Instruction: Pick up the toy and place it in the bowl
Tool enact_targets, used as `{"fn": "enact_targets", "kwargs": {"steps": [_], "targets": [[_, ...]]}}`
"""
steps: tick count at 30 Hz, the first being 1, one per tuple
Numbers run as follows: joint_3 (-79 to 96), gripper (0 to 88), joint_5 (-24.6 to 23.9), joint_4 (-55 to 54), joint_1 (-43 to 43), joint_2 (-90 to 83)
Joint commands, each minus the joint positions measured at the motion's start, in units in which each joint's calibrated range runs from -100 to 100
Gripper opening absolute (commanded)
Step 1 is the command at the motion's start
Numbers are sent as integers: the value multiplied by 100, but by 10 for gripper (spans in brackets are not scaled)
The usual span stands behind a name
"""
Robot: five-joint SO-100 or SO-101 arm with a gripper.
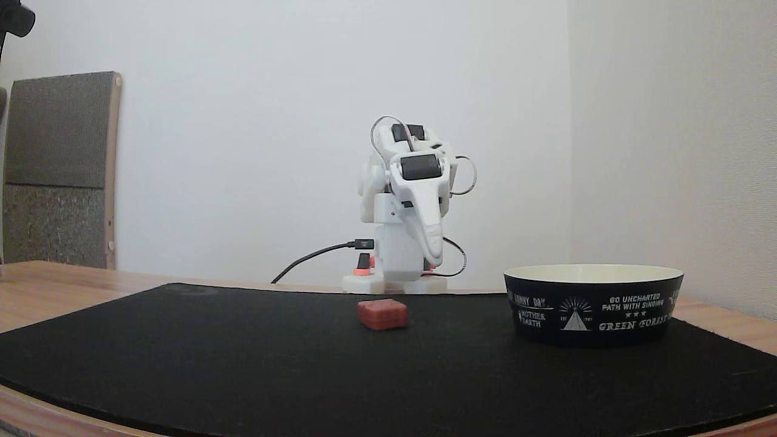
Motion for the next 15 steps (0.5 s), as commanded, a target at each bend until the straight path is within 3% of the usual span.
{"fn": "enact_targets", "kwargs": {"steps": [1, 15], "targets": [[69, 24, 734, 20, 162, -50], [69, 24, 734, 20, 179, -50]]}}
